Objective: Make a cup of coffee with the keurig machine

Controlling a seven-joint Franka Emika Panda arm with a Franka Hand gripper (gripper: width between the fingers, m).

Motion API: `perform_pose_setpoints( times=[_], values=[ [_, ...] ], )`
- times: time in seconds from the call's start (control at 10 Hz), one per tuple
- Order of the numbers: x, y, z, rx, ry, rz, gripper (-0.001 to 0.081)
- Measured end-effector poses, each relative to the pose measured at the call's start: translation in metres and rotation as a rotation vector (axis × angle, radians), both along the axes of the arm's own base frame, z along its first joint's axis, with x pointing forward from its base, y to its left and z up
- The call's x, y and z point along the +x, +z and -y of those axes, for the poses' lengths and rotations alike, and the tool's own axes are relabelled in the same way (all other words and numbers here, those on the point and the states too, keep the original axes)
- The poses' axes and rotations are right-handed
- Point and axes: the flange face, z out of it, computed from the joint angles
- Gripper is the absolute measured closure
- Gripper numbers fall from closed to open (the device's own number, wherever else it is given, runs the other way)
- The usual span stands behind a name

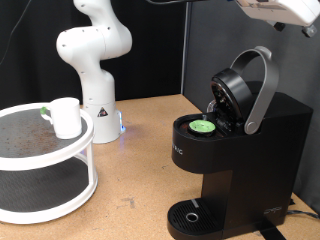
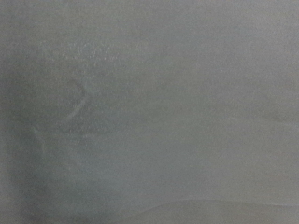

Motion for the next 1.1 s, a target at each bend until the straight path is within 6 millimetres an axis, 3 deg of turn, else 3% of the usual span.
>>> perform_pose_setpoints(
  times=[0.1,0.2,0.3,0.5,0.6,0.7,0.8,0.9,1.1],
  values=[
    [-0.001,-0.002,0.000,-0.001,0.002,-0.005,-0.0001],
    [-0.001,-0.004,0.001,-0.002,0.009,-0.015,0.0101],
    [-0.002,-0.007,0.003,-0.005,0.020,-0.030,0.0101],
    [-0.003,-0.014,0.009,-0.020,0.028,-0.049,0.0420],
    [-0.003,-0.018,0.013,-0.032,0.027,-0.055,0.0420],
    [-0.002,-0.023,0.017,-0.040,0.022,-0.062,0.0558],
    [-0.002,-0.027,0.022,-0.043,0.014,-0.069,0.0558],
    [-0.001,-0.030,0.027,-0.045,0.006,-0.073,0.0741],
    [0.003,-0.029,0.040,-0.033,0.005,-0.051,0.0785]
  ],
)
